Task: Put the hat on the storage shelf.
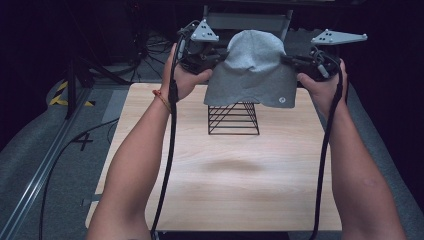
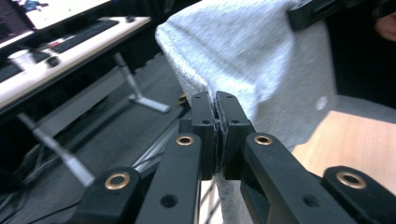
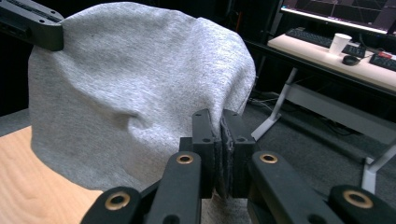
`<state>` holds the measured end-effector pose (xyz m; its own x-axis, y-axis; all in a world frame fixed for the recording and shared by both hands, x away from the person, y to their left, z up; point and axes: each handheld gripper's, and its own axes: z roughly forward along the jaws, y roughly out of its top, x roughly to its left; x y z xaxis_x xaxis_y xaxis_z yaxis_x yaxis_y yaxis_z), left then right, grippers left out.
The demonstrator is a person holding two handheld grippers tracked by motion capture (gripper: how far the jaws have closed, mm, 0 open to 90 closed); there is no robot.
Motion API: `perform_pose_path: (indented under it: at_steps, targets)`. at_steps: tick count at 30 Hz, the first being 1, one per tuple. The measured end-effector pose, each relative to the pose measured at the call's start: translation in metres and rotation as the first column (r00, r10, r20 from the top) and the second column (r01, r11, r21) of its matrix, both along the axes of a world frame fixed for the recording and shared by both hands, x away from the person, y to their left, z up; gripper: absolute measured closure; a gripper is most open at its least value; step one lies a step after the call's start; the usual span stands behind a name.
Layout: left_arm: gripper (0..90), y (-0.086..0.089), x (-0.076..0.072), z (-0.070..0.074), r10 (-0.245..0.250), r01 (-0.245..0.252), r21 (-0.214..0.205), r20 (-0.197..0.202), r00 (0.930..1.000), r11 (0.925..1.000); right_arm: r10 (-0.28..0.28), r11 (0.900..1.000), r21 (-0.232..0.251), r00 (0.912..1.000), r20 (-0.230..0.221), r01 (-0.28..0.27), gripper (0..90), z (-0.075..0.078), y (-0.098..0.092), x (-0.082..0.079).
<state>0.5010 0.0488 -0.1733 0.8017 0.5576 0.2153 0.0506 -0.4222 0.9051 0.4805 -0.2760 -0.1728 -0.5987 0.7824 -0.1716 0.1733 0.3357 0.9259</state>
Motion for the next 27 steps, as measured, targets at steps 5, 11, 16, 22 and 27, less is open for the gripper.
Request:
perform_pose_path:
  at_steps: [5,11,16,22,27]
  targets:
    - [87.3,0.004,0.015,-0.001,0.046,-0.046,0.021,-0.006,0.9989,0.9987,-0.010,0.9999,0.003,0.9999,0.004,0.010,85.4,0.005,0.005,0.013]
    - [87.3,0.002,0.029,-0.009,0.071,-0.070,0.033,-0.024,0.9972,0.9970,-0.016,0.9997,-0.017,0.9998,-0.011,0.016,85.5,0.000,0.013,0.027]
    - [87.2,0.000,0.040,-0.017,0.088,-0.087,0.030,-0.037,0.9954,0.9958,-0.021,0.9996,-0.021,0.9994,-0.026,0.021,85.5,-0.008,0.017,0.038]
    - [87.2,-0.004,0.049,-0.022,0.097,-0.096,0.034,-0.048,0.9941,0.9948,-0.024,0.9996,-0.016,0.9990,-0.038,0.023,85.4,-0.016,0.016,0.049]
    - [87.2,-0.004,0.052,-0.018,0.103,-0.103,0.020,-0.040,0.9939,0.9945,-0.031,0.9995,0.002,0.9987,-0.040,0.031,85.4,-0.014,0.011,0.057]
